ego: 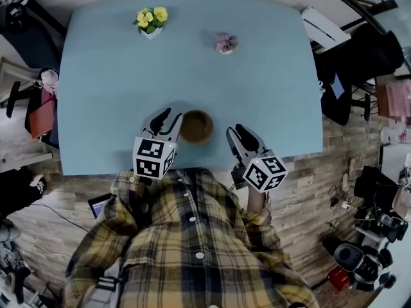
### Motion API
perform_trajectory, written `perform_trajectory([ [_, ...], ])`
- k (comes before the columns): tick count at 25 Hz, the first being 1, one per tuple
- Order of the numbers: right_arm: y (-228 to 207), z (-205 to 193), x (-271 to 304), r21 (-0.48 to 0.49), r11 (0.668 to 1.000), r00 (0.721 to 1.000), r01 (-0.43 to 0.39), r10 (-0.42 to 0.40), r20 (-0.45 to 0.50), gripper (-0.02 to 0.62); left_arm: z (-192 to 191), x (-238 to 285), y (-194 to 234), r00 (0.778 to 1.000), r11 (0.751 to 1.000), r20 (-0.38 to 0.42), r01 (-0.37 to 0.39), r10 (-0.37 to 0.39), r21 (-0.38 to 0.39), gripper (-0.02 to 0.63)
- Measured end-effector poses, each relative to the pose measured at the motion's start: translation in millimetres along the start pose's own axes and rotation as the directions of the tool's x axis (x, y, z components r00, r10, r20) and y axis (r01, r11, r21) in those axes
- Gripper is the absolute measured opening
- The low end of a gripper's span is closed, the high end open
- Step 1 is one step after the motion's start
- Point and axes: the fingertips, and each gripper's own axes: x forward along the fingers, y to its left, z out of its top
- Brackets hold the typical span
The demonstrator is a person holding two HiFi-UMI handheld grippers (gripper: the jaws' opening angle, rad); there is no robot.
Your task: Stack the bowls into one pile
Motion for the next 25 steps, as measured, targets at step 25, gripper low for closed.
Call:
perform_trajectory([
  [25, 81.9, 114.5, 46.7, -0.533, 0.841, 0.984, -0.09, 0.159, 0.086, 0.057, 88.2, -116.7, 53.0, 0.911, 0.955, 0.292, -0.294, 0.292, -0.039, 0.069],
])
